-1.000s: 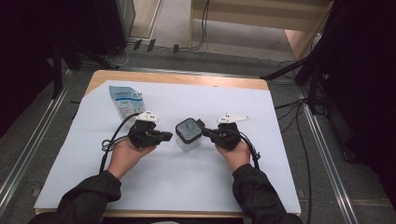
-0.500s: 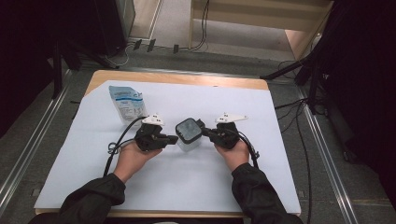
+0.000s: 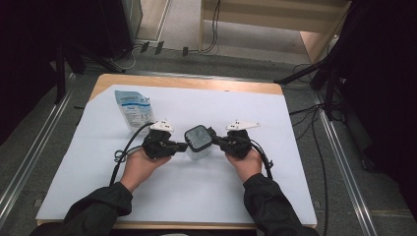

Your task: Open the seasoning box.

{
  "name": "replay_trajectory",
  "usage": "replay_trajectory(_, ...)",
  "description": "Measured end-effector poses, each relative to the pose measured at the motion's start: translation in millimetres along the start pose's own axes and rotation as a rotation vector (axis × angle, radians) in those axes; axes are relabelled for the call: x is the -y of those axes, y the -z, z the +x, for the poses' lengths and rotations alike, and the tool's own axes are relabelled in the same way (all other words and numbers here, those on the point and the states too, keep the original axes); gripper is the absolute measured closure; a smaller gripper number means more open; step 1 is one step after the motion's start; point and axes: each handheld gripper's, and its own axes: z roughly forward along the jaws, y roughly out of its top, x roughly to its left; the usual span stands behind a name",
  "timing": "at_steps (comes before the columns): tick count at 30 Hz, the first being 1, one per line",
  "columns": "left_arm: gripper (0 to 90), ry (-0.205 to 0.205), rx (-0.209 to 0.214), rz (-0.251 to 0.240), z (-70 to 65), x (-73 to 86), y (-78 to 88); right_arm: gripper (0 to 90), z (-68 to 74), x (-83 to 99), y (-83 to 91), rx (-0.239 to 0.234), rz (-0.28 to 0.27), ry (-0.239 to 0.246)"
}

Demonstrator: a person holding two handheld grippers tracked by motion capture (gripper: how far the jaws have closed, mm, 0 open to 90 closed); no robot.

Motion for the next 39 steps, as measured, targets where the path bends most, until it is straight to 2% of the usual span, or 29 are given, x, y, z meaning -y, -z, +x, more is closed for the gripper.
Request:
replay_trajectory(12,90.0,0.014,-0.005,0.002,5.3,-0.9,1.4,90.0,6.7,0.6,4.0,0.014,0.025,-0.002)
replay_trajectory(14,90.0,0.018,0.012,0.007,8.3,-1.4,1.9,90.0,7.5,1.6,5.3,0.004,0.018,-0.019)
replay_trajectory(17,90.0,0.014,0.008,0.014,9.0,-2.3,1.4,90.0,8.6,3.3,6.3,0.0,0.015,-0.026)
replay_trajectory(20,90.0,-0.02,-0.002,0.039,8.0,-4.2,0.7,90.0,9.7,3.6,7.1,0.002,0.018,-0.031)
replay_trajectory(23,90.0,-0.017,0.006,0.04,9.9,-5.1,0.7,90.0,11.1,4.2,8.7,0.008,0.019,-0.032)
replay_trajectory(27,90.0,0.001,0.006,0.03,14.4,-6.1,0.1,90.0,14.7,5.9,9.8,0.006,0.022,-0.068)
replay_trajectory(29,90.0,0.007,0.008,0.03,16.1,-6.5,0.1,90.0,15.1,6.0,9.9,0.005,0.022,-0.063)
replay_trajectory(33,90.0,0.005,0.015,0.031,19.1,-6.9,0.4,90.0,16.7,6.4,10.8,-0.001,0.023,-0.061)
replay_trajectory(35,90.0,0.009,0.022,0.029,20.7,-7.3,0.0,90.0,18.9,7.3,12.5,-0.003,0.024,-0.09)
replay_trajectory(39,90.0,-0.004,0.021,0.037,20.9,-8.6,0.0,90.0,20.4,7.2,13.1,0.002,0.027,-0.091)
